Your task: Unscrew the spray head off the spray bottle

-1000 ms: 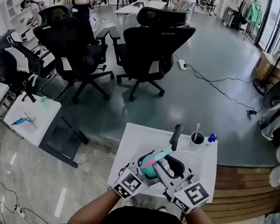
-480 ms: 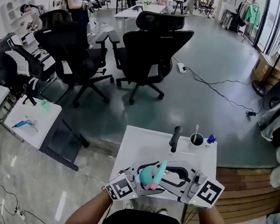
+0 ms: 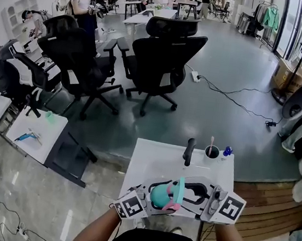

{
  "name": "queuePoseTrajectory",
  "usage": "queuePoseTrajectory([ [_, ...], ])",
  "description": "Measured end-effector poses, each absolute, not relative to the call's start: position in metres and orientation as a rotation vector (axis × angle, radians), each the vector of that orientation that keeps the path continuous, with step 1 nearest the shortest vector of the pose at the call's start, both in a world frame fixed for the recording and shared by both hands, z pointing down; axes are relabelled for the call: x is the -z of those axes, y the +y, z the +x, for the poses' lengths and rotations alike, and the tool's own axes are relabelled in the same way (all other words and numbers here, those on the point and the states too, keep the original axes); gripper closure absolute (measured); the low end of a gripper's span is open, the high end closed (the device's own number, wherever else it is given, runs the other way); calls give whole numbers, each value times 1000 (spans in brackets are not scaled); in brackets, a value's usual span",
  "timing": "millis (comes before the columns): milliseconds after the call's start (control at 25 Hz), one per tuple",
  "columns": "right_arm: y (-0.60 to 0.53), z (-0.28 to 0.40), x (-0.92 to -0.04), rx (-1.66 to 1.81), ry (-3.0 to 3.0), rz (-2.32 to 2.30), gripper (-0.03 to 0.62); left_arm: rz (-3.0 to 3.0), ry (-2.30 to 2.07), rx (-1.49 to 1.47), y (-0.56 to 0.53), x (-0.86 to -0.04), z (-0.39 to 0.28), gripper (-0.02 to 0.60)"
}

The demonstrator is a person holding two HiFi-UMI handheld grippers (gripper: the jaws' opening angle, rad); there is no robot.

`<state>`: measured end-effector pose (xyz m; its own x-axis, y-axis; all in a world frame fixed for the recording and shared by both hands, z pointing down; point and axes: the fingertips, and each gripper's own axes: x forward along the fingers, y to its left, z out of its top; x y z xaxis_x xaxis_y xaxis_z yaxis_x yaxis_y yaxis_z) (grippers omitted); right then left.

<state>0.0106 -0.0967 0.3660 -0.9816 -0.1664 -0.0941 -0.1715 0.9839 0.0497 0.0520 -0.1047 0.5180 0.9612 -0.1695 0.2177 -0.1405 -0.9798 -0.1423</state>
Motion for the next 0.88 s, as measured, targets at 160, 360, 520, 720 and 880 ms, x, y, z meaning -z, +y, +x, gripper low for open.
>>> queuePoseTrajectory([
  [160,-101,17,-354,-107,2984,-338,459,-3013,338,396,-114,-536,44,121],
  [360,-105,30,-339,-143,2896,-434,459,-3044,536,448,-136,-563,29,121],
  [520,-107,36,-327,-183,2847,-506,459,-3045,626,501,-143,-581,18,121],
  [720,-117,51,-311,-295,2765,-639,459,-3052,708,536,-147,-596,9,121],
  [880,-125,63,-311,-287,2744,-749,459,-3043,776,542,-153,-600,3,121],
])
